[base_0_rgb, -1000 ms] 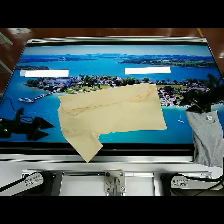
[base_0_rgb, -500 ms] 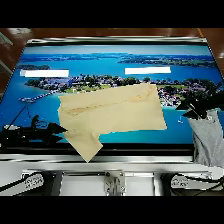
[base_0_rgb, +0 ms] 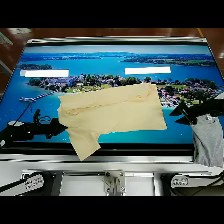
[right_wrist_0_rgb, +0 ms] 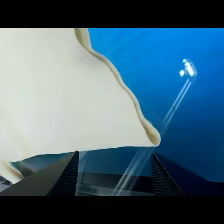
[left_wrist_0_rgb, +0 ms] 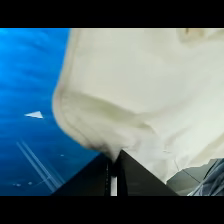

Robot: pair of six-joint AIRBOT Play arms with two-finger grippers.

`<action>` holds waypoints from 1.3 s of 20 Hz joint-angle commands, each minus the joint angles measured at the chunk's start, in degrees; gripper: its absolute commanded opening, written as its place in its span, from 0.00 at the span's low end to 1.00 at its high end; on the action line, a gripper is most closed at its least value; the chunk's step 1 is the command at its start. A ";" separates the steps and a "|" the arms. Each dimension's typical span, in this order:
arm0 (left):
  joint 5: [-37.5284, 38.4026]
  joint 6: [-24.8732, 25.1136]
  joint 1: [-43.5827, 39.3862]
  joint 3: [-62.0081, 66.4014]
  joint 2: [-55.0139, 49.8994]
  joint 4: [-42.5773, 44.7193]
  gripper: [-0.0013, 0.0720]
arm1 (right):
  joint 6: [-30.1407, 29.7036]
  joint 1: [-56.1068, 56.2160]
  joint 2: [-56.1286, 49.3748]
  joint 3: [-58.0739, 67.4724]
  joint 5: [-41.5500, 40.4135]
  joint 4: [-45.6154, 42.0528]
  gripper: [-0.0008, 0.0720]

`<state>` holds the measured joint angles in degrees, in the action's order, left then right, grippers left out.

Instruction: Fold the shirts.

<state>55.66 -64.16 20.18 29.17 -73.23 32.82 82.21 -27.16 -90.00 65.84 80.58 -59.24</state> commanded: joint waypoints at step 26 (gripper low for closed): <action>4.79 3.37 3.48 73.24 20.90 -2.58 0.07 | -10.71 9.07 24.63 42.49 -14.19 5.84 0.09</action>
<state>65.49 -60.88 21.52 83.11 -56.71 29.87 73.10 -16.03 -74.87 93.62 73.82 -52.31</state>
